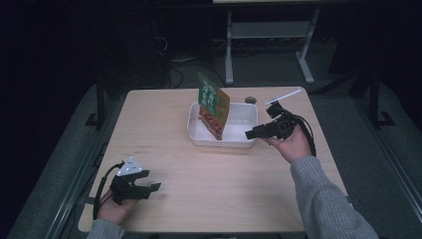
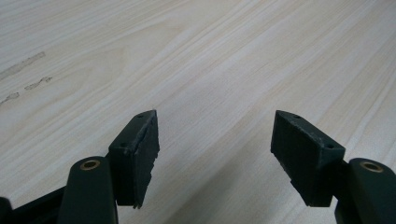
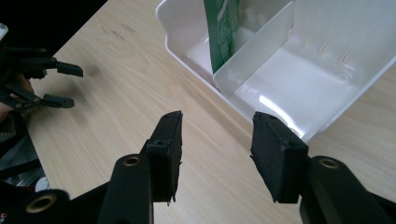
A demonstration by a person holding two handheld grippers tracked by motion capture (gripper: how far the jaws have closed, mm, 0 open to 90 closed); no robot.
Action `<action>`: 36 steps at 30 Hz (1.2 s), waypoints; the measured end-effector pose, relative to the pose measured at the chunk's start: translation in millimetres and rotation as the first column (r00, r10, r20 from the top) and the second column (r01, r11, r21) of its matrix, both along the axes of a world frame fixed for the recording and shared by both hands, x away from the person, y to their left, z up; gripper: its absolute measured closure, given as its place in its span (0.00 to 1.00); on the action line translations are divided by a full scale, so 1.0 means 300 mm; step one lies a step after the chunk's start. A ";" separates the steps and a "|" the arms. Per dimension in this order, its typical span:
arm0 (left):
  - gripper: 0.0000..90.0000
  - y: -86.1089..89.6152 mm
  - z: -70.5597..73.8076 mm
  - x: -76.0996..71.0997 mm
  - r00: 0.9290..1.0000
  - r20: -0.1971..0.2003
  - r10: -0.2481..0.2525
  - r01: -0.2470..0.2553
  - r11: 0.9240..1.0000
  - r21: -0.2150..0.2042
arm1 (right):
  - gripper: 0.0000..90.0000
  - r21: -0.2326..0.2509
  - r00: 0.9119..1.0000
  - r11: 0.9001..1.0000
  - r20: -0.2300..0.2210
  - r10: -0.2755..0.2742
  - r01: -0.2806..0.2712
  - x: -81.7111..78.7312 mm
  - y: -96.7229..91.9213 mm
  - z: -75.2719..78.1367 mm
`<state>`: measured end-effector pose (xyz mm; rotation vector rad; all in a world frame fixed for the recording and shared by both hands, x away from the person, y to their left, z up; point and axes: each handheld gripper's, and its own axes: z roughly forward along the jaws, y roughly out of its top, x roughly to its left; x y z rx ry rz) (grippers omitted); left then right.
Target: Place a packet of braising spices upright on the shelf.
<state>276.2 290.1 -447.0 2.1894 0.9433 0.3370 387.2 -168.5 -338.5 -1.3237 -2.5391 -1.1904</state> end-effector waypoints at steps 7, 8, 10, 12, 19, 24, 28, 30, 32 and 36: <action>0.35 0.000 -0.001 0.000 1.000 0.002 0.002 -0.002 1.000 0.000 | 0.56 0.014 1.000 1.000 -0.004 -0.003 0.003 -0.037 -0.032 -0.033; 0.35 0.000 -0.001 0.000 1.000 0.001 0.002 -0.002 1.000 0.001 | 0.56 0.018 1.000 1.000 -0.005 -0.004 0.005 -0.042 -0.037 -0.038; 0.35 -0.001 -0.002 0.000 1.000 0.000 0.002 -0.002 1.000 0.002 | 0.55 0.025 1.000 1.000 -0.008 -0.007 0.007 -0.052 -0.046 -0.047; 0.35 -0.002 -0.003 -0.001 1.000 0.000 0.002 -0.002 1.000 0.002 | 0.55 0.029 1.000 1.000 -0.011 -0.008 0.008 -0.062 -0.055 -0.058; 0.35 -0.004 -0.004 -0.001 1.000 0.001 0.000 0.000 1.000 0.005 | 0.53 0.045 1.000 0.999 -0.022 -0.012 0.013 -0.100 -0.083 -0.098; 0.35 -0.005 -0.005 -0.002 1.000 -0.001 -0.001 0.001 1.000 0.006 | 0.52 0.058 0.999 0.998 -0.029 -0.017 0.019 -0.120 -0.098 -0.123; 0.35 -0.007 -0.006 -0.002 1.000 -0.003 -0.001 0.001 1.000 0.005 | 0.51 0.064 0.999 0.998 -0.035 -0.022 0.024 -0.143 -0.113 -0.153; 0.35 -0.007 -0.006 -0.002 1.000 -0.003 -0.002 0.002 1.000 0.006 | 0.50 0.064 0.999 0.998 -0.033 -0.019 0.021 -0.151 -0.115 -0.164; 0.35 -0.008 -0.007 -0.003 1.000 -0.004 -0.001 0.001 1.000 0.005 | 0.50 0.067 0.999 0.998 -0.038 -0.019 0.021 -0.160 -0.117 -0.175; 0.35 -0.009 -0.007 -0.003 1.000 -0.004 -0.003 0.003 1.000 0.007 | 0.50 0.059 0.999 0.998 -0.040 -0.016 0.019 -0.176 -0.119 -0.194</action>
